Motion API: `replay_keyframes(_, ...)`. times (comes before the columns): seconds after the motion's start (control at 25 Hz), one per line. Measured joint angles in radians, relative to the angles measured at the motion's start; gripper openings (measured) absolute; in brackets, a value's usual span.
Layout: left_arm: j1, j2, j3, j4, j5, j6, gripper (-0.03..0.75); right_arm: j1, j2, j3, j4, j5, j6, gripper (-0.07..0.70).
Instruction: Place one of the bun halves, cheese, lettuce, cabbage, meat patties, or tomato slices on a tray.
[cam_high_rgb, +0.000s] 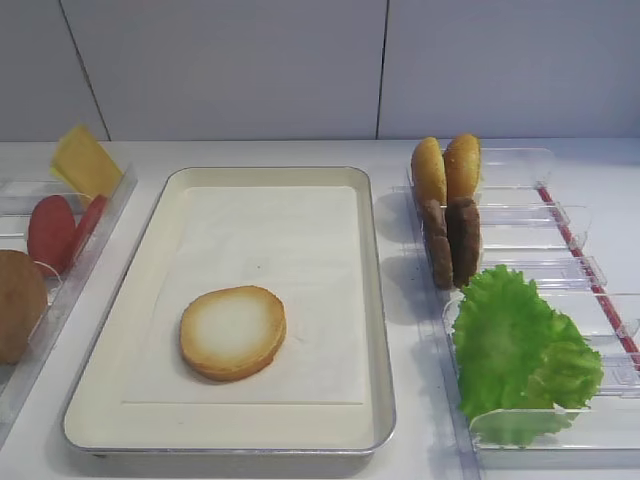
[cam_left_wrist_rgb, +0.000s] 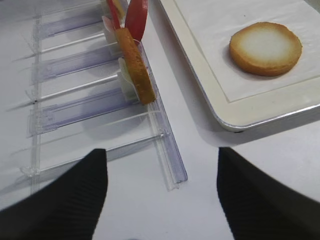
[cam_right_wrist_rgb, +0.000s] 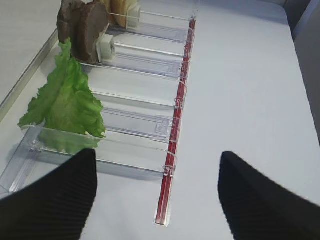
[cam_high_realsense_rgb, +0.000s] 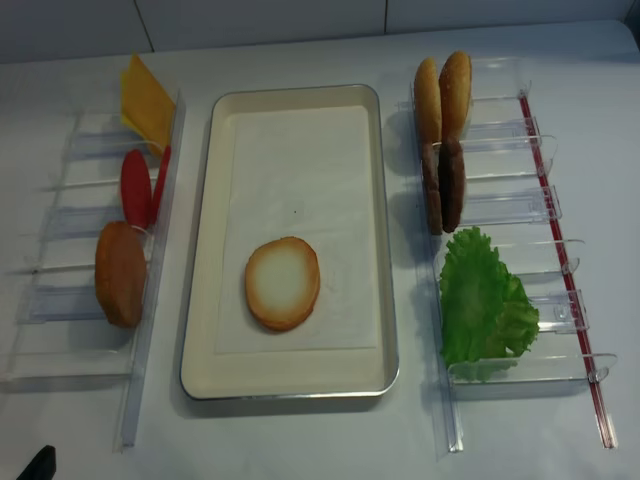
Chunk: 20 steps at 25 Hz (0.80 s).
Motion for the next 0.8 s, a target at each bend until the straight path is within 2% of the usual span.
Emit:
replay_keyframes(0.08,0.021,0.000,0.000,0.000,0.000,0.000,0.456,0.000,0.000,0.000,0.000,0.000,0.000,0.519)
replay_keyframes(0.28,0.186,0.000,0.000,0.000,0.000,0.000,0.456,0.000,0.000,0.000,0.000,0.000,0.000,0.519)
replay_keyframes(0.32,0.201,0.000,0.000,0.000,0.000,0.000,0.456,0.000,0.000,0.000,0.000,0.000,0.000,0.519)
replay_keyframes(0.8,0.211,0.000,0.001,0.000,0.000,0.000,0.456,0.000,0.000,0.000,0.000,0.000,0.000,0.519)
